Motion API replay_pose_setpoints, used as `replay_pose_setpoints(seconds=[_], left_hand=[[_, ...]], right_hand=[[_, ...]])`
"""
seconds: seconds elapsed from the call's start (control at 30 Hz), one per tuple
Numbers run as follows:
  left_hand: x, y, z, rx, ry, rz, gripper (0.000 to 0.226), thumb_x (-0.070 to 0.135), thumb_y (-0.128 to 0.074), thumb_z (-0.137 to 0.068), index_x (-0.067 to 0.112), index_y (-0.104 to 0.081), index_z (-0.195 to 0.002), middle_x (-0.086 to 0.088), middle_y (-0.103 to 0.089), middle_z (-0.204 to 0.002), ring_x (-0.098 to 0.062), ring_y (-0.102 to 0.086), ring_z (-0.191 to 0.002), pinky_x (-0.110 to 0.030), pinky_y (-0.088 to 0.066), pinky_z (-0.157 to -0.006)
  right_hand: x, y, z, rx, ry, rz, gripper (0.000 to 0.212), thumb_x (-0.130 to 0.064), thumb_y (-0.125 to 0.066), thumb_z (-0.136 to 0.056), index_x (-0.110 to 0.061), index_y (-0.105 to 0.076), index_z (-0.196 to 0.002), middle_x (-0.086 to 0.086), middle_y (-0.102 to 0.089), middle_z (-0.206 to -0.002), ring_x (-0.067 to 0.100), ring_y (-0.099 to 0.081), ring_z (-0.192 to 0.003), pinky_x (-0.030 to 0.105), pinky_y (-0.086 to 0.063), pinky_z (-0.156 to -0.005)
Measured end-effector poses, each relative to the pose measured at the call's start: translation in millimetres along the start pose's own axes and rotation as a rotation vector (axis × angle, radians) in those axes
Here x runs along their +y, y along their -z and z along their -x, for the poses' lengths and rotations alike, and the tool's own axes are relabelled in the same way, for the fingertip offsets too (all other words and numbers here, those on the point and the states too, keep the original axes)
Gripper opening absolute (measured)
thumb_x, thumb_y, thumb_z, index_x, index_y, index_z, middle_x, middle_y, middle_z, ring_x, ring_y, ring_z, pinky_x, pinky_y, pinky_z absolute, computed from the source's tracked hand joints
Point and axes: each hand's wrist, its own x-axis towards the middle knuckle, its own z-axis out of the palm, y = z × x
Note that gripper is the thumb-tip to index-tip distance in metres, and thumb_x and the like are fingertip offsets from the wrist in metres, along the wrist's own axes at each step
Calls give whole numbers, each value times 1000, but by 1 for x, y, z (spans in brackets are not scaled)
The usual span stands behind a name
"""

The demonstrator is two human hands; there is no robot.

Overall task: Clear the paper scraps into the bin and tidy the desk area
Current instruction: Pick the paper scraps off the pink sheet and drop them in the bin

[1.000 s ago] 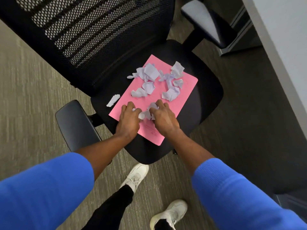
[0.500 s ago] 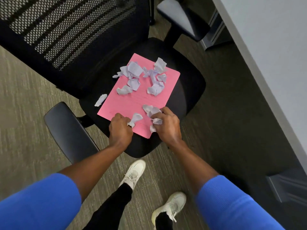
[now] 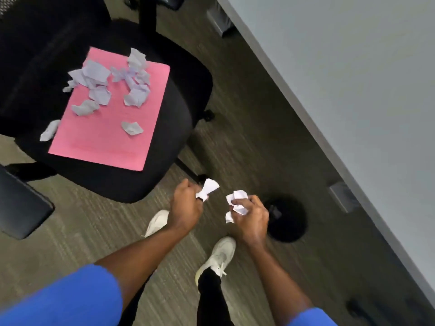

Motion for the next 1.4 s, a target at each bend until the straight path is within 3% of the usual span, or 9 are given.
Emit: replay_pose_setpoints(seconds=[0.1,0.17,0.23,0.43,0.6,0.9,1.07,1.23,1.4], left_hand=[[24,-51,4,-101,-30,-5,12,17,-79,-90,13,-80,-101,-11,-68,-111,-31,-68,-102,-36,-47,-89],[39,-87,6,-189,-44,1,16,22,-81,-90,11,-80,-100,-13,-70,-112,-31,-68,-104,-33,-45,-90],[55,-119,7,-253,-51,-2,22,27,-83,-88,8,-79,-100,-14,-72,-110,-31,-68,-103,-33,-45,-88],[94,-205,11,-352,-88,-44,21,23,-70,-94,5,-77,-102,-16,-78,-112,-35,-71,-111,-36,-51,-93],[117,-269,4,-538,-136,-169,38,34,-57,-103,10,-68,-131,-14,-66,-140,-33,-62,-132,-37,-44,-109],[139,-335,-19,-725,39,128,57,23,-78,-92,-1,-59,-140,-20,-66,-139,-35,-62,-132,-38,-50,-105],[150,-351,-31,-856,122,228,68,6,-72,-96,4,-37,-154,-23,-51,-153,-44,-60,-134,-51,-57,-104],[135,-332,-28,-876,-7,155,47,0,-60,-100,-4,-50,-147,-18,-66,-129,-23,-70,-82,-22,-62,-72],[107,-303,-26,-882,-112,-112,48,29,-70,-98,7,-63,-141,-22,-67,-138,-39,-67,-126,-46,-58,-101]], right_hand=[[63,20,12,19,-133,-13,29,-5,-84,-76,-23,-85,-100,0,-75,-99,15,-69,-88,1,-37,-70],[99,31,19,28,-189,-21,28,-8,-80,-78,-28,-84,-99,-13,-77,-105,-8,-65,-86,-6,-36,-72],[129,40,24,8,-237,-52,27,-8,-77,-82,-31,-80,-97,-22,-72,-107,-13,-66,-92,-1,-43,-76],[209,54,19,171,-228,-41,19,-4,-85,-67,-15,-81,-82,1,-81,-100,23,-78,-86,33,-58,-76],[262,56,-5,137,-309,8,16,-8,-86,-74,-11,-84,-90,8,-82,-105,32,-76,-96,33,-51,-80],[320,53,-51,51,-376,9,28,-4,-80,-84,-9,-80,-112,14,-78,-114,31,-71,-111,21,-42,-80],[332,55,-63,65,-323,28,30,-3,-77,-87,-6,-78,-117,23,-78,-106,38,-74,-100,38,-56,-80],[330,55,-61,42,-347,106,48,4,-75,-82,-8,-73,-128,27,-72,-112,40,-73,-98,32,-48,-74],[315,58,-62,-24,-345,228,70,-7,-77,-82,-15,-57,-148,34,-64,-118,44,-70,-96,41,-54,-77]])
